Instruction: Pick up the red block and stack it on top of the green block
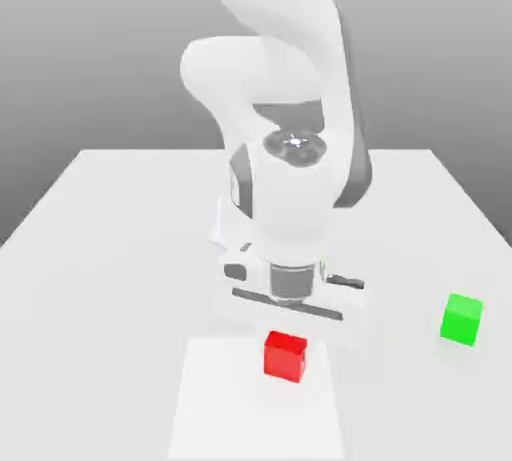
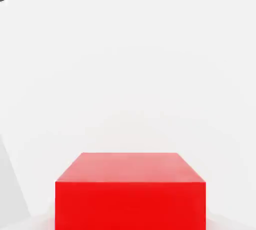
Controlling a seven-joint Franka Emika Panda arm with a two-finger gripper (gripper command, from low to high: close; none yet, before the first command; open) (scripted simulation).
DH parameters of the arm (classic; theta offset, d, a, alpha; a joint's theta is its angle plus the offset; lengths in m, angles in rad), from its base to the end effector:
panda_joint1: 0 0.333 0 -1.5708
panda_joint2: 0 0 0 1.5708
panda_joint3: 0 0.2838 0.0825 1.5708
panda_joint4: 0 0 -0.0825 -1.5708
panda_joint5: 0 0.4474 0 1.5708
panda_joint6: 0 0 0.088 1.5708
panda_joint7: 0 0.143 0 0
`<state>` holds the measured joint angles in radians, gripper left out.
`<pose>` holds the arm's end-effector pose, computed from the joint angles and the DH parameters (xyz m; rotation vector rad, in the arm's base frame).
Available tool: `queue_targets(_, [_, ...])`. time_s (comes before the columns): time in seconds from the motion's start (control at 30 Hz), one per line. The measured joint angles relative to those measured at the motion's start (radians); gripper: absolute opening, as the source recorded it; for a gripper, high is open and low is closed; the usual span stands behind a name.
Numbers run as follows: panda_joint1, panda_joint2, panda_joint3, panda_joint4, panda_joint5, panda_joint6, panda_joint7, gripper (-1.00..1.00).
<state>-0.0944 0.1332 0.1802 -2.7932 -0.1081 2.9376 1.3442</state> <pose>0.3830 0.0455 0.0428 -2.6238 1.7086 -0.0160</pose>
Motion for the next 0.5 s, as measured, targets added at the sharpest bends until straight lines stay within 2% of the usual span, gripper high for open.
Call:
queue_targets(0.33, [-0.005, -0.153, 0.037, -0.032, 0.12, -0.129, -0.088, -1.0])
queue_targets(0.5, [0.166, -0.179, 0.137, 0.012, 0.137, -0.189, 0.056, -1.0])
